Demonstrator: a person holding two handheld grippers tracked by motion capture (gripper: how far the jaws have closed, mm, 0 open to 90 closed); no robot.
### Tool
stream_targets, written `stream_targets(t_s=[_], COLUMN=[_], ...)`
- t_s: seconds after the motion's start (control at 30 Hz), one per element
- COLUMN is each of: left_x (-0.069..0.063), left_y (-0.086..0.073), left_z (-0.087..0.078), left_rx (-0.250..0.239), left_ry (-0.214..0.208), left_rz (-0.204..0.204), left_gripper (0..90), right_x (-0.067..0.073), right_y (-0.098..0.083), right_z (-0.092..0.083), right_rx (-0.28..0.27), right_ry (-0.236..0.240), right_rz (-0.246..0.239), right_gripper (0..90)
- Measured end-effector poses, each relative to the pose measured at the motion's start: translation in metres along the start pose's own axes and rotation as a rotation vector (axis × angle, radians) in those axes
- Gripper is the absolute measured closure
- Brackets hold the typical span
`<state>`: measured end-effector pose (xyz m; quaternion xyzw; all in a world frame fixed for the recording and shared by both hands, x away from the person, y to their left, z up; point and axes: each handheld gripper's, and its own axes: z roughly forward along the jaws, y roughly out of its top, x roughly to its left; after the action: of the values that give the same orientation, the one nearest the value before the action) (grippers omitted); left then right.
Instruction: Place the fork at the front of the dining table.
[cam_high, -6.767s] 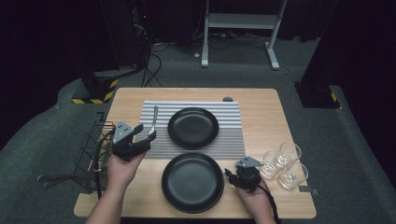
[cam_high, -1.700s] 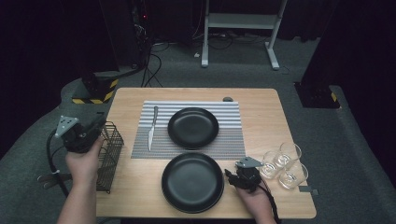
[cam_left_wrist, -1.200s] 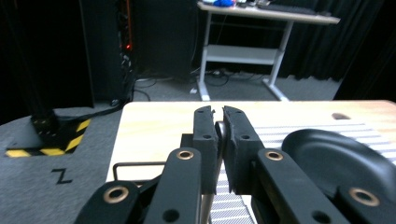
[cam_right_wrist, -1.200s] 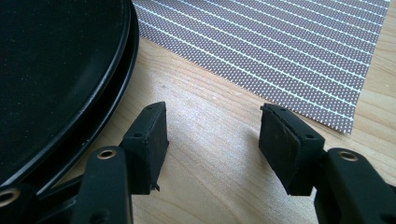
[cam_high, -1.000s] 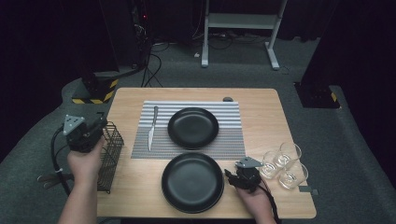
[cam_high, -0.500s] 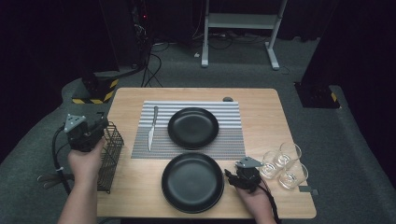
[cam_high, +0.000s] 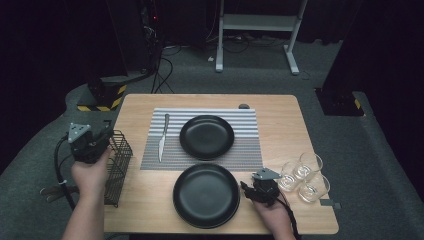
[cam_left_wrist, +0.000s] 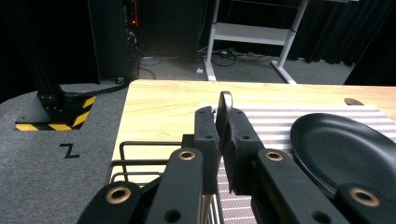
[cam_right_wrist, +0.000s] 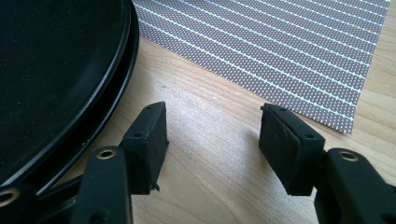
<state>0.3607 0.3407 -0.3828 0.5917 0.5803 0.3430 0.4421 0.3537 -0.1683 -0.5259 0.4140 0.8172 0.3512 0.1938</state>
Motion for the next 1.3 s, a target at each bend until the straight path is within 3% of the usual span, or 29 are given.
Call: stream_targets(t_s=[0.7, 0.93, 1.3], left_x=[-0.001, -0.001, -0.003], left_y=[0.000, 0.001, 0.009], left_z=[-0.009, -0.016, -0.024], left_rx=[-0.087, -0.161, -0.197], left_ry=[0.011, 0.009, 0.024], left_rz=[0.031, 0.024, 0.031], left_gripper=[86.3, 86.3, 86.4], right_x=[0.000, 0.000, 0.000], right_y=[0.000, 0.000, 0.000], right_z=[0.000, 0.000, 0.000], right_rx=[0.001, 0.001, 0.002], right_ry=[-0.001, -0.002, 0.004], right_rz=[0.000, 0.001, -0.001], right_gripper=[42.0, 42.0, 41.9])
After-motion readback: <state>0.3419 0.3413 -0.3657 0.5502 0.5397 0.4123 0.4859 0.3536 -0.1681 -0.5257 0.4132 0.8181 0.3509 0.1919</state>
